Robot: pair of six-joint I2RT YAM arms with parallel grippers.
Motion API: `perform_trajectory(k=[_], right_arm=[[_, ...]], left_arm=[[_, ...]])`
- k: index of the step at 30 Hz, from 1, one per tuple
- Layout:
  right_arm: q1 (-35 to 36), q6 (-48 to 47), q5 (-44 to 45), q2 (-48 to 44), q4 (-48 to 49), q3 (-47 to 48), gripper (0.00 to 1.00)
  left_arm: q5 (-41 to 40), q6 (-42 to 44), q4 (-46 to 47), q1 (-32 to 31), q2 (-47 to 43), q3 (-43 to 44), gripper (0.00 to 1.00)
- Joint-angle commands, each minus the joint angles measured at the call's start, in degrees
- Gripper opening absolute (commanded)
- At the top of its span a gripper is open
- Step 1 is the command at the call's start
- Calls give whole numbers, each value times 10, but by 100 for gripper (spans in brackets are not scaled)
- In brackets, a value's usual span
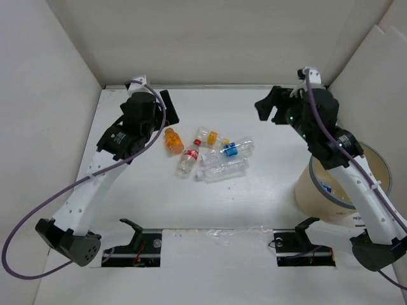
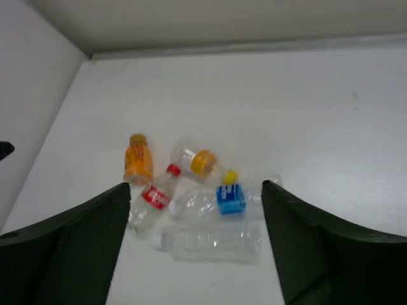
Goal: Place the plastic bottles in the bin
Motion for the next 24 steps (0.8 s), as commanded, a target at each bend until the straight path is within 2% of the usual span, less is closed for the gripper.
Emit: perform_trajectory(k=[1, 3, 4, 6, 7, 8, 9, 10, 11, 12, 19, 24], right_arm=[[-39, 4, -73, 22, 5, 93, 80], [-40, -4, -73, 29, -1, 101, 27], [-40, -4, -73, 29, -1, 101, 0], [-45, -4, -73, 29, -1, 101, 1], [-45, -4, -79, 29, -1, 101, 46], [-50, -4, -79, 29, -1, 101, 95], [-50, -4, -79, 29, -1, 101, 100], [-50, -4, -74, 29, -9, 101, 100], [-50, -4, -69, 29, -9, 101, 100], [-50, -4, -69, 29, -14, 101, 100], [-50, -9, -58, 29, -20, 101, 100], [-50, -9, -64, 34, -20, 101, 100]], left_arm=[[-120, -82, -37, 4, 23, 61, 100], [-127, -82, -44, 4, 37, 68, 100], [-127, -82, -44, 4, 37, 68, 76], [-127, -82, -38, 4, 42, 73, 31], [-127, -82, -38, 4, 42, 73, 13], [-127, -90, -38, 4, 42, 78, 0], [-127, -90, -38, 4, 42, 78, 0], [-122, -90, -38, 4, 47, 78, 8], [-122, -90, -38, 4, 48, 78, 37], [-122, -90, -38, 4, 48, 72, 99], [-104, -126, -8, 4, 59, 22, 100], [-85, -145, 22, 24, 128, -3, 100]])
